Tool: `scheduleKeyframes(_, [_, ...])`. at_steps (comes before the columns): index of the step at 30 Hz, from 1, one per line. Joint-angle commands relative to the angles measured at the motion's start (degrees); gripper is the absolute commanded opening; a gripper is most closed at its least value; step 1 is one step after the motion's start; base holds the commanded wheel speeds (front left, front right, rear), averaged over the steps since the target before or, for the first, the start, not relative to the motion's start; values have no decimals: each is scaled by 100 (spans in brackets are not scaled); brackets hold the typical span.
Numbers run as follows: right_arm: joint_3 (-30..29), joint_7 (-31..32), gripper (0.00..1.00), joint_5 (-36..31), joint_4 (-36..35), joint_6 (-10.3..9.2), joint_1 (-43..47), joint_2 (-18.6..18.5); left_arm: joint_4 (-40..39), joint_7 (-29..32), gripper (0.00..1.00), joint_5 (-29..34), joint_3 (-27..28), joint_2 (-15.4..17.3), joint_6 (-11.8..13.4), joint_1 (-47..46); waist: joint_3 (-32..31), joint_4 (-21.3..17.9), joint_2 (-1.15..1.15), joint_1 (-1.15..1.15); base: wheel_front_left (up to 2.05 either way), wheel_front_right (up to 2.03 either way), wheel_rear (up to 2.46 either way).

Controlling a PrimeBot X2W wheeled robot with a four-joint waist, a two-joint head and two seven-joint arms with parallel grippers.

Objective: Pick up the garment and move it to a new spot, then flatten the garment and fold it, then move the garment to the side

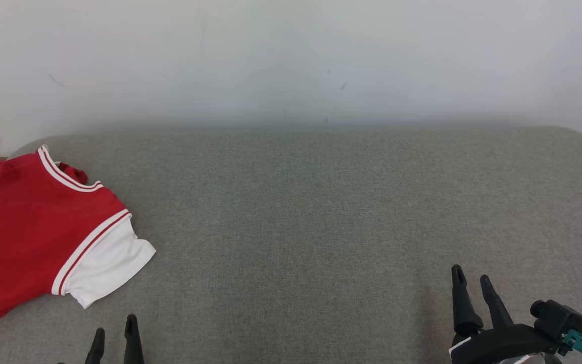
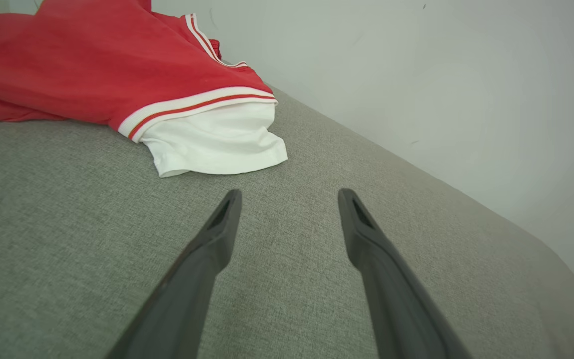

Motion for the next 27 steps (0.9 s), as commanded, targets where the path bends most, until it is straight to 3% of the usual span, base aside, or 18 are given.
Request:
scheduleKeyframes(1, [35, -55, 100, -159, -32, 2, -86, -31, -61, -44, 100, 147, -21, 68, 37, -5, -1, -1, 0, 0, 0, 0, 0])
scheduleKeyframes(14, [154, -284, 100, -1006, 34, 3, -142, -32, -69, -216, 100, 872, -212, 208, 291, -9, -19, -17, 0, 0, 0, 0, 0])
scheduleKeyframes(27, [303, -464, 100, -1557, 206, 3, -151, -33, -127, -366, 100, 1438, -331, 336, 363, -14, -33, -66, 0, 0, 0, 0, 0])
